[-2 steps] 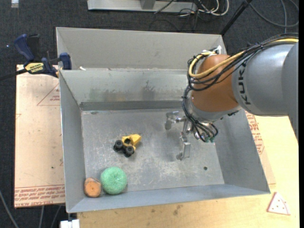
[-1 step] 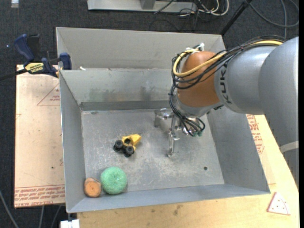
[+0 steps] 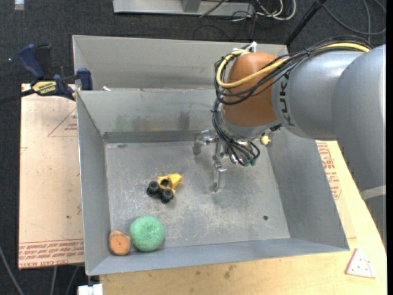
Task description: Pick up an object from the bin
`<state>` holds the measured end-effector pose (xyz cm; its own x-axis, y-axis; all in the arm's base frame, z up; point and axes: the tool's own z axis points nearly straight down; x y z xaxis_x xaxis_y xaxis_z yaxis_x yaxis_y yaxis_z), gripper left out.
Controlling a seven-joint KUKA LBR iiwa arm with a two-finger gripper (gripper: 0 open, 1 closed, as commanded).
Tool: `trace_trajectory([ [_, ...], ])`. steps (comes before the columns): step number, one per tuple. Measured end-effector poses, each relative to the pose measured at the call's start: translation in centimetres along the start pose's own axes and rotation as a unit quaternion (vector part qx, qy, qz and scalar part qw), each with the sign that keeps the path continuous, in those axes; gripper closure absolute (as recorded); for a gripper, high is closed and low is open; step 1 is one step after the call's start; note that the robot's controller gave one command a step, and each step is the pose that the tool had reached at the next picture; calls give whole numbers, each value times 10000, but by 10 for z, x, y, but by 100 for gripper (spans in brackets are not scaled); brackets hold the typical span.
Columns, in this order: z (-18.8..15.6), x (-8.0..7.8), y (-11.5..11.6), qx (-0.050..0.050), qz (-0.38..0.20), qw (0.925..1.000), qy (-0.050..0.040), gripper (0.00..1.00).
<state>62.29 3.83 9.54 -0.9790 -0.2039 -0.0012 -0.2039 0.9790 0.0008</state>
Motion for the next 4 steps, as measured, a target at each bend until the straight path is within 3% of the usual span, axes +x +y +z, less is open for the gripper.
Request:
trace_trajectory([
  [1, 6, -19, 44, 10, -173, 9998, -37, 0],
  [2, 17, -21, 78, -10, -986, 9951, -7, 0],
  [3, 25, -22, 101, -4, -920, 9958, -13, 100],
  [4, 25, -22, 101, -3, -923, 9957, -13, 100],
])
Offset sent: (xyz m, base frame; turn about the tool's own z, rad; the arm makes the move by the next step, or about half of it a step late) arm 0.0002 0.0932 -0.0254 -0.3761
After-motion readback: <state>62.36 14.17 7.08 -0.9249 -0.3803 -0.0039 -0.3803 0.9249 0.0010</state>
